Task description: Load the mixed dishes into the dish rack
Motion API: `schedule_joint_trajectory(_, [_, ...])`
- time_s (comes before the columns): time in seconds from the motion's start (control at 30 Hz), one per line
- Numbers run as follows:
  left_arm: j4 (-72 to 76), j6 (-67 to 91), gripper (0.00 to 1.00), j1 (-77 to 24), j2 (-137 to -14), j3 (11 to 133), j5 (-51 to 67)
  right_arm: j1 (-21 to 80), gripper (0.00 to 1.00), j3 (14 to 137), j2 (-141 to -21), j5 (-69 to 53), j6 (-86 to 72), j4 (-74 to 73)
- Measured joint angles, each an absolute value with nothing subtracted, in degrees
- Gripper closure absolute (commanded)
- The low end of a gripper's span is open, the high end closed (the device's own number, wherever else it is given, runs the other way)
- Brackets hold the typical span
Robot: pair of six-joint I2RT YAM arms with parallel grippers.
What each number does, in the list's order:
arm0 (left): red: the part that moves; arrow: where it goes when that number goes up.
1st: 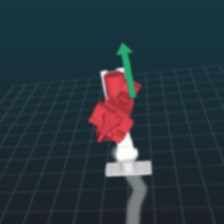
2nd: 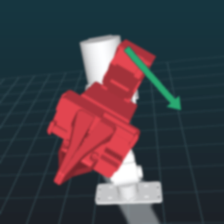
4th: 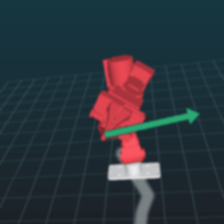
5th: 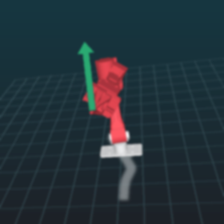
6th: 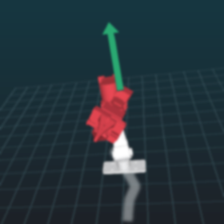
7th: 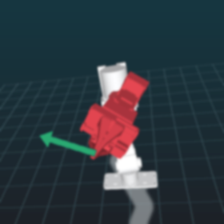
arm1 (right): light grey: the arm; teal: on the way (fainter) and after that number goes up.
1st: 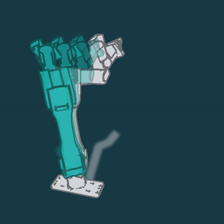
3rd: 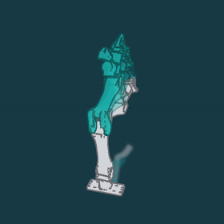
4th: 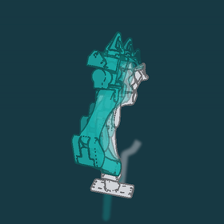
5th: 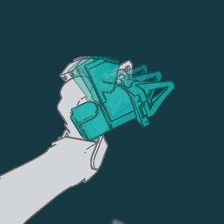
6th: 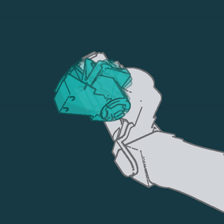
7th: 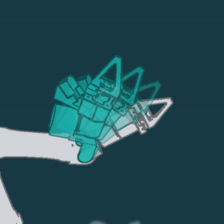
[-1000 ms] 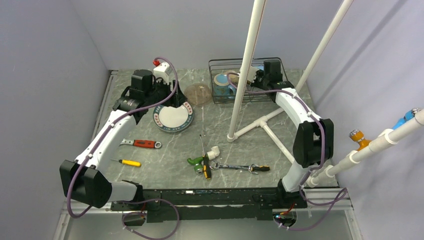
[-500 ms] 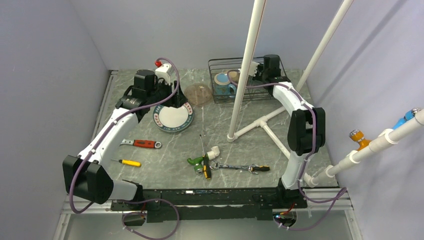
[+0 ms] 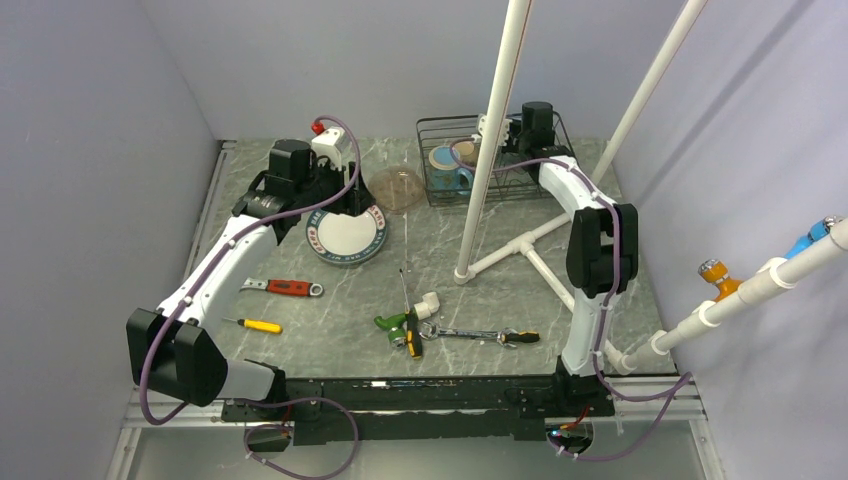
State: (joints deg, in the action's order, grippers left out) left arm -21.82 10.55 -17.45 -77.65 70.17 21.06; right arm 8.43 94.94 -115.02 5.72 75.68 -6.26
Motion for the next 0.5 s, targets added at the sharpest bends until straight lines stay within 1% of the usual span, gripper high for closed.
schedule_joint_trajectory(0.4, [-21.76,10.17,0.32,-17.45,-77.87,70.06,21.06,7.90,1.00,96.42,-116.92,3.81,83.33,-7.66])
schedule_joint_trajectory(0.5, [-21.76,10.15,0.31,-17.45,-77.87,70.06,21.06,7.55,0.98,95.88,-117.05,2.92,85.76,-7.62])
